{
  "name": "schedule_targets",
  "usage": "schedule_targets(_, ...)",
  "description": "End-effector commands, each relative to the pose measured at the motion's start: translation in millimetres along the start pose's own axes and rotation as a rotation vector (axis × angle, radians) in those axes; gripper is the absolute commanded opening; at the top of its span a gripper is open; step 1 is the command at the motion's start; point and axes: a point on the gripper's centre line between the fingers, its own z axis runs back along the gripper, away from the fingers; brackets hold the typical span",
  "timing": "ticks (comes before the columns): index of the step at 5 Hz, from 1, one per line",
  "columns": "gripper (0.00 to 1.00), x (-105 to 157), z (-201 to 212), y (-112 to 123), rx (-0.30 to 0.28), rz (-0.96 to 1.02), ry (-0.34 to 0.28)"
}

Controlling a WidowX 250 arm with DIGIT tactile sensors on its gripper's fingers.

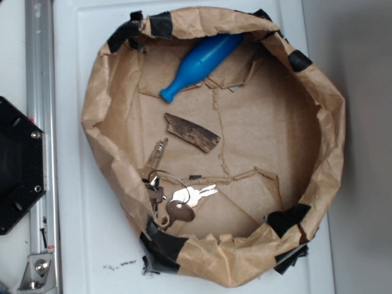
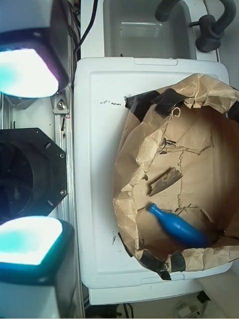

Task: Grab the blue bottle.

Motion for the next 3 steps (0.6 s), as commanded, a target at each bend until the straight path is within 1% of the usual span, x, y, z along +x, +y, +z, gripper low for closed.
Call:
schedule_targets(1,1.0,0,0,0,0.0,0.0,0.0)
schedule_targets(2,1.0,27,-30,34,0.208,0.053,-0.254)
schedule_targets(3,1.0,52,-58,45,0.203,0.218,-0.314)
